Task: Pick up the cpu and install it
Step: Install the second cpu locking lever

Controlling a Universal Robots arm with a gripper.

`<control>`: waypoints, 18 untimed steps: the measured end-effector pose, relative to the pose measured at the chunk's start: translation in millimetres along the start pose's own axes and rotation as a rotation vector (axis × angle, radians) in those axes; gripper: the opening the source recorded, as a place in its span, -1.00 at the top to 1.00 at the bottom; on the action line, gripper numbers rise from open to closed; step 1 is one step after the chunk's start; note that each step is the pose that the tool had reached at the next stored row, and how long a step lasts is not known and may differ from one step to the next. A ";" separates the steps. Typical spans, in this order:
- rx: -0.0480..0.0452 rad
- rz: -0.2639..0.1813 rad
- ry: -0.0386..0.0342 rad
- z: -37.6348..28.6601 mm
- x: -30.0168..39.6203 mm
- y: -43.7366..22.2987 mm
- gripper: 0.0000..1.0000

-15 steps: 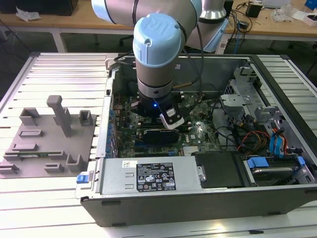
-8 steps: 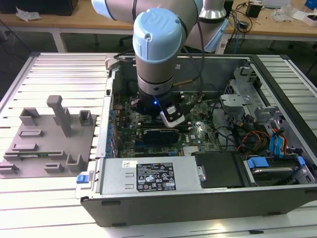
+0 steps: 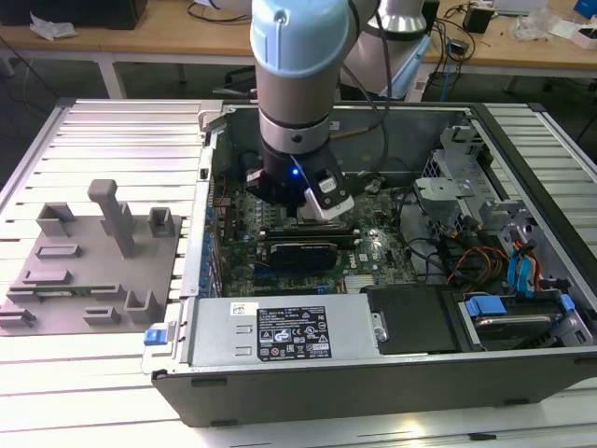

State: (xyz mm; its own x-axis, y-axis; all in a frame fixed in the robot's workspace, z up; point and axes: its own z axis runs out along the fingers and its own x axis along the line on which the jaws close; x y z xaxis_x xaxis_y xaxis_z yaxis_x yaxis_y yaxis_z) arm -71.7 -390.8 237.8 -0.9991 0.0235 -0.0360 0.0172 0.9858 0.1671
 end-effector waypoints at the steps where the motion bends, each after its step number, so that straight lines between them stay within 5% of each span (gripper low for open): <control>1: 0.0324 -0.001 -0.0005 0.2 -0.7 1.3 0.79; 3: 0.0348 -0.001 -0.0006 0.7 -5.4 2.3 0.79; 10: 0.0355 0.001 0.0021 2.7 -38.7 3.4 0.79; 15: 0.0353 0.001 0.0019 7.4 -39.0 28.5 0.79; 18: 0.0354 0.001 0.0020 8.4 -38.9 34.6 0.79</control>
State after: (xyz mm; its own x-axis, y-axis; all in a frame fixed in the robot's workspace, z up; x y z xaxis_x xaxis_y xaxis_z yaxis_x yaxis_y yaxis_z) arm -31.9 -356.2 236.7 -0.9991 0.0242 -0.0339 0.0196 0.9910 0.1321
